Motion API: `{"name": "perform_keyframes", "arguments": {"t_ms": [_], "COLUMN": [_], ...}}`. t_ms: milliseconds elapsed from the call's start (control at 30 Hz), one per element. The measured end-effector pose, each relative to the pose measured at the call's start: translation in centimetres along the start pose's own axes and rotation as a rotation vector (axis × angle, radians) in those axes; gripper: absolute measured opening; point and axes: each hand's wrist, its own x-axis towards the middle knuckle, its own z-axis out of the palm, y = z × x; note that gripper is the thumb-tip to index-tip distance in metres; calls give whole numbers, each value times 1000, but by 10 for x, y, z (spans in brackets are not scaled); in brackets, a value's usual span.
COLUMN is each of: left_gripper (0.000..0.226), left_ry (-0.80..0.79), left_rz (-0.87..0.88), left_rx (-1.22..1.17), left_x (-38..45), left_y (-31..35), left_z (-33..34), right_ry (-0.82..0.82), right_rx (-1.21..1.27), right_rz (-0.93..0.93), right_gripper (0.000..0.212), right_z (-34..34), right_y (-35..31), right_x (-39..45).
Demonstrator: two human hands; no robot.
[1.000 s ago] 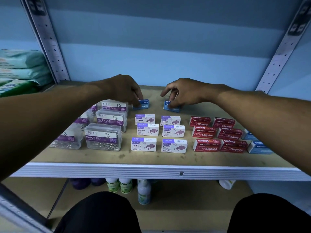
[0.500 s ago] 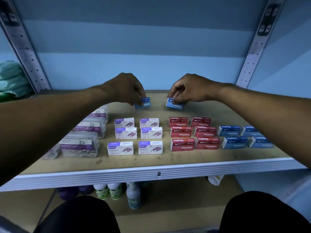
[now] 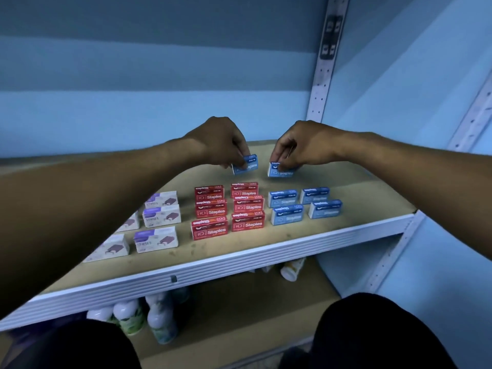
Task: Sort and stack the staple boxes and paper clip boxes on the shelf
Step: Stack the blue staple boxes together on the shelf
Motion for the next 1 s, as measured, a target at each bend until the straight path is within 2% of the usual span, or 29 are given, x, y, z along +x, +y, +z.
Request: {"name": "perform_keyframes", "arguments": {"t_ms": [267,633,900,1000], "left_gripper": [18,22,23,28], "left_ry": [-77,-120,-111,-66], "left_rz": [34,62,77,98], "left_rx": [39,146,153,110], "left_x": [9,10,7,4], "left_y": [34,41,43,45], "left_z": [26,45,46,41], "right_ry": [-7,-51,-44,23], "right_rx": [-5,-5,-10,-14], "right_rz": [54,63,77,95], "right_gripper": [17,19,19,19], "right_z": [-5,4,5,-4], "right_y": [23,29,29,29], "right_x": [-22,-29,-32,-38]}}
